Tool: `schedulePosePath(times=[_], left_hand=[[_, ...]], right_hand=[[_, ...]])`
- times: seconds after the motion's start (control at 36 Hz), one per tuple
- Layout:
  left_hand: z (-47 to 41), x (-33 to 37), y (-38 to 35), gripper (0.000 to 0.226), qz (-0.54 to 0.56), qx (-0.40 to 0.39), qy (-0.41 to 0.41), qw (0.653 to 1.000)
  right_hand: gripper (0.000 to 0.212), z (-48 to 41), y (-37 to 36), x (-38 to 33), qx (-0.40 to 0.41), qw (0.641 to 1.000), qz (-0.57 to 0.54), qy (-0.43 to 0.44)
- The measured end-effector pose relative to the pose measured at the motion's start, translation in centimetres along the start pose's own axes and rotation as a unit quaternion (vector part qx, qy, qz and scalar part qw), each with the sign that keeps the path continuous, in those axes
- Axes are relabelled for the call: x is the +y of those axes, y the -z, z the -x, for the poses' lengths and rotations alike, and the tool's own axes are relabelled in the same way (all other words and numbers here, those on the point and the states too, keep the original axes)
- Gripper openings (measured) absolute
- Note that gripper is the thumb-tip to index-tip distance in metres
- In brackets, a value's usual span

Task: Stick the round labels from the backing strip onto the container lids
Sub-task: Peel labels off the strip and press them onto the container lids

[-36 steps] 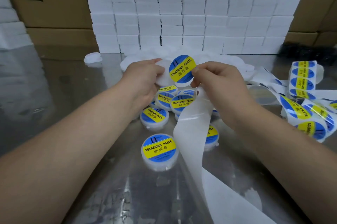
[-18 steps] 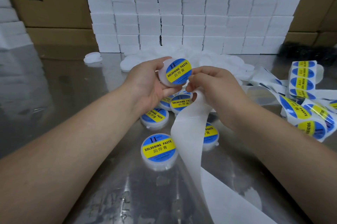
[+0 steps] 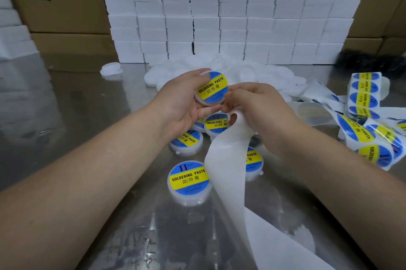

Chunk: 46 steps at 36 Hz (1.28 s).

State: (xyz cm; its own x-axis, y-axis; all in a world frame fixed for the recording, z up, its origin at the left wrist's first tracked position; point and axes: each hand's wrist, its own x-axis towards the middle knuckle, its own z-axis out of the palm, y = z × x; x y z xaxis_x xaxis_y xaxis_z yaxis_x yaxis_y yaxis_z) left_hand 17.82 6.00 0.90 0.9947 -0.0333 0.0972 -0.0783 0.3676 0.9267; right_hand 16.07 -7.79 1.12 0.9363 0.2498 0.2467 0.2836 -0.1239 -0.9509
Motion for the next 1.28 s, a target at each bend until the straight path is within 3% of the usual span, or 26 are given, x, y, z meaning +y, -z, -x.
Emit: schedulePosePath(times=[0.56, 0.69, 0.75, 0.89, 1.11, 1.28], left_hand=[[0.3, -0.2, -0.4, 0.017, -0.040, 0.038, -0.049, 0.997], [0.7, -0.1, -0.8, 0.021, -0.104, 0.102, -0.138, 0.980], [0.8, -0.1, -0.9, 0.022, -0.124, 0.135, -0.169, 0.968], [0.4, 1.4, 0.4, 0.015, -0.110, 0.223, -0.176, 0.952], [2.1, 0.3, -1.8, 0.017, -0.239, 0.094, -0.187, 0.948], [2.0, 0.1, -1.6, 0.019, -0.324, 0.088, -0.209, 0.919]], right_hand=[[0.029, 0.2, -0.1, -0.3, 0.015, 1.000, 0.016, -0.015], [0.035, -0.1, -0.4, -0.1, 0.025, 0.999, 0.042, -0.015], [0.026, -0.3, -0.4, 0.0, 0.045, 0.997, 0.065, -0.011], [0.021, -0.4, 0.5, 0.0, 0.120, 0.991, 0.048, -0.017], [0.015, -0.2, 0.1, 0.1, 0.101, 0.992, 0.063, 0.031], [0.017, 0.0, 0.1, 0.1, 0.085, 0.988, 0.117, 0.053]])
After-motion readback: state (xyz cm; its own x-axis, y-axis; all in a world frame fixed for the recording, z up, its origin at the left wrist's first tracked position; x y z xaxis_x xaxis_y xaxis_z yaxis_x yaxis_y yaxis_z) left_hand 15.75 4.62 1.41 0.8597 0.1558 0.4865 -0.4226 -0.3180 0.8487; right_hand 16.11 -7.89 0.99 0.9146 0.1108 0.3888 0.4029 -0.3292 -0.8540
